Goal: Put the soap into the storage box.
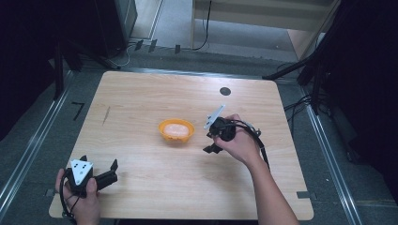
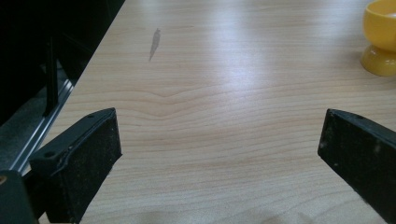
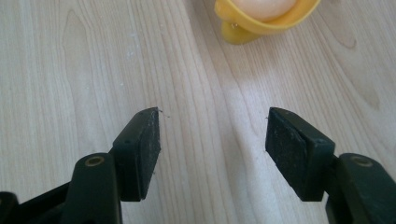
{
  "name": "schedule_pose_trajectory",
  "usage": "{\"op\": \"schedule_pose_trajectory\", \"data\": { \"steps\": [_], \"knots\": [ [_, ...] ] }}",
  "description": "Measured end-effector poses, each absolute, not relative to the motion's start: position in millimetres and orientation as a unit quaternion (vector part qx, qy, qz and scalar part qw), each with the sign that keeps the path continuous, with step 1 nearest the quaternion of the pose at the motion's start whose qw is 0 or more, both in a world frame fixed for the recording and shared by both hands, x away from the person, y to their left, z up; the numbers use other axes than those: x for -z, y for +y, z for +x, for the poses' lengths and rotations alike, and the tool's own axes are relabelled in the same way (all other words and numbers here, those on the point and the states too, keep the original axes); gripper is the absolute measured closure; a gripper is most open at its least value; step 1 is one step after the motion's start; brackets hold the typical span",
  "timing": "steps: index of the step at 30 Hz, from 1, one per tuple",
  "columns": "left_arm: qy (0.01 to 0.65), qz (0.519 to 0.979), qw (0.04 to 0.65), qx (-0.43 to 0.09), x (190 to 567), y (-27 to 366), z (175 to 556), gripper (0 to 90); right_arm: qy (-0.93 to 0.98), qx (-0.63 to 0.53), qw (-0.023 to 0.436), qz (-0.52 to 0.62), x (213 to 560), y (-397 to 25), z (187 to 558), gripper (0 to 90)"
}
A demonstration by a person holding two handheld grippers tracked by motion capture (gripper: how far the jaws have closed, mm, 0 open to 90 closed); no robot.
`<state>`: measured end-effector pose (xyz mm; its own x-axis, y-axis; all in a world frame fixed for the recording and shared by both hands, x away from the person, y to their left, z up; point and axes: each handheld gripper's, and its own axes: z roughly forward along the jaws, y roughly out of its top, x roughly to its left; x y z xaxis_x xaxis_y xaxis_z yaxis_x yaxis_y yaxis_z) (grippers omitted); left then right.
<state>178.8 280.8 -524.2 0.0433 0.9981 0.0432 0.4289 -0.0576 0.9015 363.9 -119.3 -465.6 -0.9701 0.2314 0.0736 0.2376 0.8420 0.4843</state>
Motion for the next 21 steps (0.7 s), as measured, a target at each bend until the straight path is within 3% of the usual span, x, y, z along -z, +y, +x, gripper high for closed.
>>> {"op": "schedule_pose_trajectory", "data": {
  "steps": [21],
  "knots": [
    [0.574,0.622,0.371,-0.383,524.1,279.7,178.6,0.0,-0.95,0.277,-0.003,-0.142,479.1,-156.4,334.0,36.3]
  ]
}}
